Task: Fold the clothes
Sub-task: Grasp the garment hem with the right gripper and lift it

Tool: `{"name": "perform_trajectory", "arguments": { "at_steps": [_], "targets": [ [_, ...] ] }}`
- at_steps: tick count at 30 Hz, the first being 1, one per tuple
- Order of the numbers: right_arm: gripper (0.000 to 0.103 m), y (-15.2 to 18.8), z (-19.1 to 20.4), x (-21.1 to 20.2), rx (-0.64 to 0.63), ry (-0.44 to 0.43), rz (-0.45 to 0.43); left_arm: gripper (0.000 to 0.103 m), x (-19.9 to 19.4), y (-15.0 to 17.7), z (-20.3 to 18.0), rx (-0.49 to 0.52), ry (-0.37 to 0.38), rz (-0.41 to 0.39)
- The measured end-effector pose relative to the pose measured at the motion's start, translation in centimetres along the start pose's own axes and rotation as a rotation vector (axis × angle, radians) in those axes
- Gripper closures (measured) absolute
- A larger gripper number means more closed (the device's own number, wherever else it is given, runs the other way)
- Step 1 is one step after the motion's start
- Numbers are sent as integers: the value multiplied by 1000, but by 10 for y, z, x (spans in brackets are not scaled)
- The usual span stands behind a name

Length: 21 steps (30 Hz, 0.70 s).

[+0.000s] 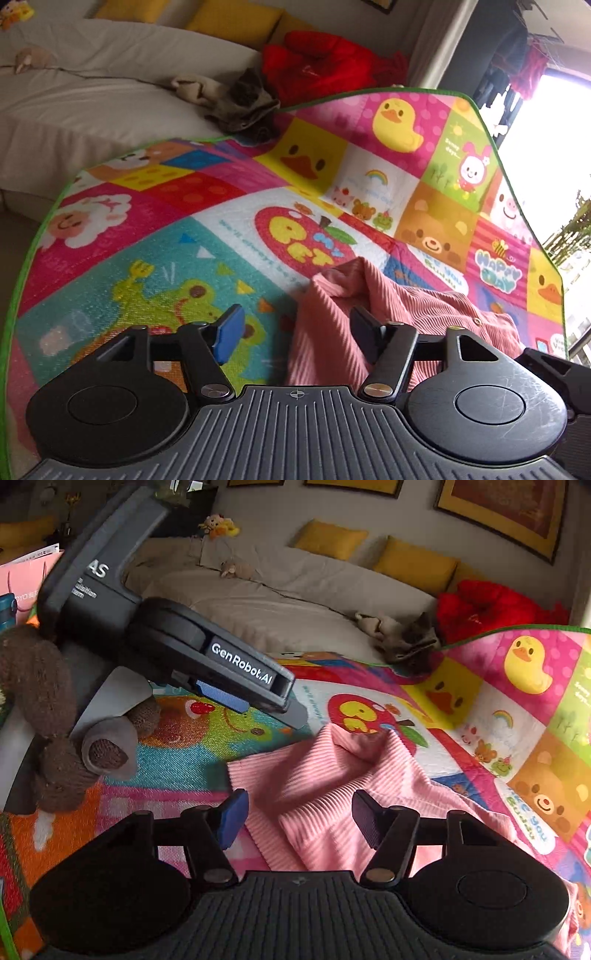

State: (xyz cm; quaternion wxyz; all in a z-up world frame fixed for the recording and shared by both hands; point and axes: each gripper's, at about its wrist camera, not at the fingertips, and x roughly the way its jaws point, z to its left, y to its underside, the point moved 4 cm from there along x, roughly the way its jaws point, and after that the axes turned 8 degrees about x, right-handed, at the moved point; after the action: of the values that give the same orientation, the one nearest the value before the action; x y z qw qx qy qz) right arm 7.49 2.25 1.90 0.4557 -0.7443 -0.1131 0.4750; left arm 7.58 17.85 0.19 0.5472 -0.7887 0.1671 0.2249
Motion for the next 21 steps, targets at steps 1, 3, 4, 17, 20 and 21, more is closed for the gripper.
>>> {"name": "perform_trajectory", "arguments": {
  "at_steps": [1, 3, 4, 17, 20, 21],
  "targets": [
    [48, -2, 5, 8, 2, -1, 8, 19, -3, -2, 4, -4, -6, -13],
    [58, -4, 15, 23, -17, 11, 29, 15, -9, -5, 9, -8, -11, -37],
    [58, -4, 18, 30, -37, 25, 39, 13, -12, -7, 11, -9, -13, -48],
    [99, -17, -44, -17, 106, 202, -154, 9, -23, -15, -8, 28, 20, -72],
    [99, -9, -89, -53, 234, 262, -204, 8, -15, -13, -30, 70, 94, -59],
    [99, -3, -103, -65, 277, 282, -216, 8, -12, -12, -40, 86, 129, -55]
  ]
}}
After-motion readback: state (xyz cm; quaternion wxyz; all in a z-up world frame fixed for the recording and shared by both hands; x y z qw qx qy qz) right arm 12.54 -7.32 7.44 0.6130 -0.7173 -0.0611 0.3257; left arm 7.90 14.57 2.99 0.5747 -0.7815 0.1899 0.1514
